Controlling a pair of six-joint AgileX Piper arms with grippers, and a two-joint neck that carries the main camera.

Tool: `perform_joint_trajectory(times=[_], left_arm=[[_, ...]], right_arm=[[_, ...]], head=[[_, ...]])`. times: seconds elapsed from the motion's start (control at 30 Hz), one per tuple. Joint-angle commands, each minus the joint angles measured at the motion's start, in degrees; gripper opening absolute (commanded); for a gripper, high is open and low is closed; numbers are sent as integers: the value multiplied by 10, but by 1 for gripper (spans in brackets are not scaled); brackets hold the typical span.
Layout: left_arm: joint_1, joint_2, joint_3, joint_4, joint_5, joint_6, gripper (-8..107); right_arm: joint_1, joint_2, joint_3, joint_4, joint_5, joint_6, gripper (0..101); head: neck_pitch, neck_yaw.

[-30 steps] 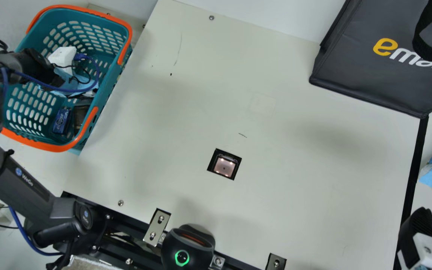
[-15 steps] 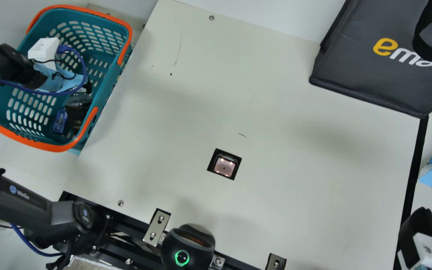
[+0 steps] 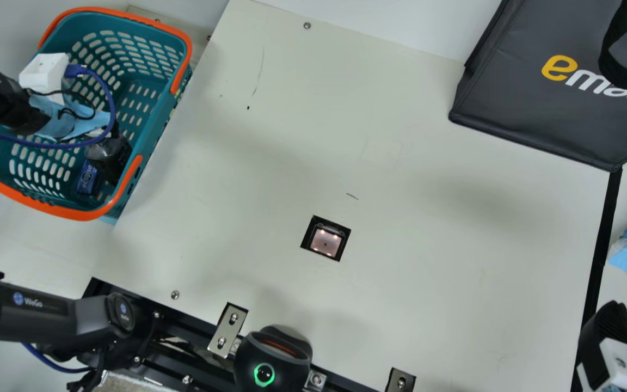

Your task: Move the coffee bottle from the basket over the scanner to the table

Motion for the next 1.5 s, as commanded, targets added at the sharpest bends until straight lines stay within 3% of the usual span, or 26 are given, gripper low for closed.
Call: perform_joint_trajectory(times=[0.0, 0.27, 0.5, 1.1, 1.47], left_arm=[[1, -6, 4, 6, 1, -5, -8], [7, -38, 17, 20, 12, -24, -8], [9, -84, -6, 11, 43, -37, -8], [-18, -186, -153, 7, 130, -116, -8], [-84, -226, -239, -7, 182, -155, -8]], right_arm=[[0, 0, 0, 0, 0, 0, 95], [0, 0, 0, 0, 0, 0, 95], [0, 0, 0, 0, 0, 0, 95], [0, 0, 0, 0, 0, 0, 95], [0, 0, 0, 0, 0, 0, 95]], head=[[-17, 1], [-17, 1], [-17, 1], [-17, 1], [-17, 1]])
